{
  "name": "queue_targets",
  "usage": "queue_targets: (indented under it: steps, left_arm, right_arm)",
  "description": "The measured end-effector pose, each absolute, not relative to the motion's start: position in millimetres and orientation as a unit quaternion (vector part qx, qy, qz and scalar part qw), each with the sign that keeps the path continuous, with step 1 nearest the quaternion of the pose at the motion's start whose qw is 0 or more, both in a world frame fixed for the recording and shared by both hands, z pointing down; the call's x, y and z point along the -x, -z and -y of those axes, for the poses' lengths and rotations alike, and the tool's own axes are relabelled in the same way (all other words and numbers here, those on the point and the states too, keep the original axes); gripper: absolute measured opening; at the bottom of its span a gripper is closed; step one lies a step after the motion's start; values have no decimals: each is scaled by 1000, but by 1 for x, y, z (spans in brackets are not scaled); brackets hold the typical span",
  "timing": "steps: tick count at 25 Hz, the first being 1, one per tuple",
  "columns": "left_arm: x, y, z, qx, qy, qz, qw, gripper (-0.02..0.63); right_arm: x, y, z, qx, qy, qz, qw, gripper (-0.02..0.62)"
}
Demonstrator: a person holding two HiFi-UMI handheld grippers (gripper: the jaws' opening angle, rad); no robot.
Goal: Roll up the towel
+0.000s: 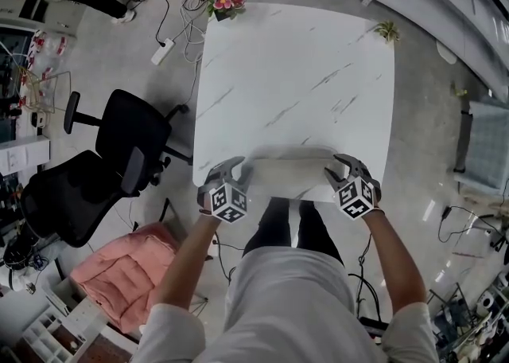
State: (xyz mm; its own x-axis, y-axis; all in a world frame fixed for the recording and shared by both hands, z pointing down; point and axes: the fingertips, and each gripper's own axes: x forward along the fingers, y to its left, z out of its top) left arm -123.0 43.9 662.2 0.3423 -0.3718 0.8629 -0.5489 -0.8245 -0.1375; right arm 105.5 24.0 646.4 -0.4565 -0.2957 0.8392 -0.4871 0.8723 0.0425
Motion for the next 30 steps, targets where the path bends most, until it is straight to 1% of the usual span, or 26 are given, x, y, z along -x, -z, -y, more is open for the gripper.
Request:
queue_targets:
  steps: [3, 5, 6, 8, 10, 11, 12, 13, 15, 17, 18, 19, 21, 22, 24, 26, 30]
  left_arm:
    - [132, -657, -50, -808, -490, 311, 102, 172]
    - [130, -654, -58, -812, -475, 317, 117, 167]
    - [125, -653, -64, -819, -467, 310, 122, 166]
    - [108, -652, -83, -840, -451, 277, 122, 164]
    - [91, -657, -101, -853, -451, 240, 109, 143]
    - [88, -662, -106, -851, -462, 231, 97, 154]
    - [88, -670, -109, -844, -478, 228, 84, 179]
    - [90, -679, -110, -835, -496, 227, 71, 195]
    - [94, -697, -110, -821, -522, 225, 56, 199]
    - [95, -707, -108, -812, -536, 225, 50, 188]
    - [95, -709, -106, -810, -540, 225, 48, 167]
    - [94, -709, -104, -808, -543, 225, 50, 148]
    - [93, -708, -102, -807, -545, 220, 55, 114]
    - [93, -708, -103, -808, -545, 217, 57, 90]
    - [93, -706, -108, -810, -545, 209, 62, 70]
    - [95, -706, -118, -812, -545, 198, 71, 64]
    - [98, -706, -143, -813, -548, 174, 91, 63]
  right_arm:
    - [-104, -639, -30, -236, -96, 854, 454, 192]
    - [-100, -640, -44, -212, -110, 860, 450, 175]
    - [-98, -643, -54, -193, -116, 862, 453, 161]
    - [-96, -651, -74, -156, -115, 861, 469, 161]
    - [-97, -659, -88, -133, -99, 856, 489, 173]
    - [-99, -664, -93, -126, -90, 852, 499, 180]
    - [-102, -669, -96, -122, -81, 848, 510, 198]
    - [-105, -675, -98, -121, -69, 843, 520, 199]
    - [-111, -688, -99, -122, -44, 831, 540, 201]
    - [-113, -699, -97, -125, -18, 821, 556, 201]
    - [-114, -704, -96, -128, -5, 817, 563, 199]
    - [-114, -707, -94, -131, 5, 812, 568, 195]
    - [-114, -711, -89, -139, 13, 807, 574, 137]
    - [-115, -711, -88, -141, 8, 806, 575, 116]
    - [-114, -710, -91, -139, -6, 807, 574, 86]
    - [-113, -709, -100, -129, -17, 809, 573, 71]
    - [-111, -707, -128, -95, -50, 813, 573, 70]
